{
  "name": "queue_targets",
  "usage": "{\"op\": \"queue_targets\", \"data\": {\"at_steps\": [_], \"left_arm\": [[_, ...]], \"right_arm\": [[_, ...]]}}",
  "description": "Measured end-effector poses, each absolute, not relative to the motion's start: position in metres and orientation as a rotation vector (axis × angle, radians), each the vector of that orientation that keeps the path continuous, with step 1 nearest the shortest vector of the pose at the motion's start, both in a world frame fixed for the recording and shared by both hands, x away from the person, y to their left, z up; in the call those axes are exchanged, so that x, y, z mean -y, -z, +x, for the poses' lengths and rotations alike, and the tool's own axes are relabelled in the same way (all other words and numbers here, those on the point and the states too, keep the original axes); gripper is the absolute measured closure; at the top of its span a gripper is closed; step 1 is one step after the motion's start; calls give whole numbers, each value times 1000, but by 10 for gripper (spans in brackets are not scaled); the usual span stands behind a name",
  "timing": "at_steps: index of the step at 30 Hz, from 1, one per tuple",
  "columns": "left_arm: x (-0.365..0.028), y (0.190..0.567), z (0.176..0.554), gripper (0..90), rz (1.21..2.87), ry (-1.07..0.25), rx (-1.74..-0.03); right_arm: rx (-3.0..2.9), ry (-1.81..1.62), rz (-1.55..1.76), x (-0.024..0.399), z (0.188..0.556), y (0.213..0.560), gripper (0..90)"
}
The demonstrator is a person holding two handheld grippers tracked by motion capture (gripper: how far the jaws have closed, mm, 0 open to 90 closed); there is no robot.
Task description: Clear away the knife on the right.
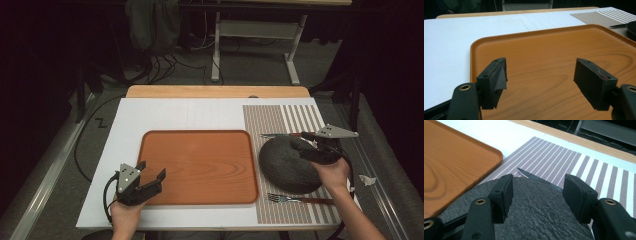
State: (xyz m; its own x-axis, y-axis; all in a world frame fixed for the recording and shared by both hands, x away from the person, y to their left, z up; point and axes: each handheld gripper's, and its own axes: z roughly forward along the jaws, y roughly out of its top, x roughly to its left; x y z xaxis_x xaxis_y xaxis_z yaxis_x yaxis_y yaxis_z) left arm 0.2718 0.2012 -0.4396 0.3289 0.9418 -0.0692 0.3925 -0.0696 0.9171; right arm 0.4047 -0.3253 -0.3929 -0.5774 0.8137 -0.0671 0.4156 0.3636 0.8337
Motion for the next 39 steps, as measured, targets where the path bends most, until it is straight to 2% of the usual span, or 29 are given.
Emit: {"op": "queue_targets", "data": {"at_steps": [21, 39], "left_arm": [[-200, 440, 273, 269, 1645, -724, -1227], [-199, 441, 274, 269, 1651, -724, -1224]], "right_arm": [[-2227, -952, 1177, 334, 451, 398, 439], [-2302, -811, 1294, 344, 488, 405, 486]]}}
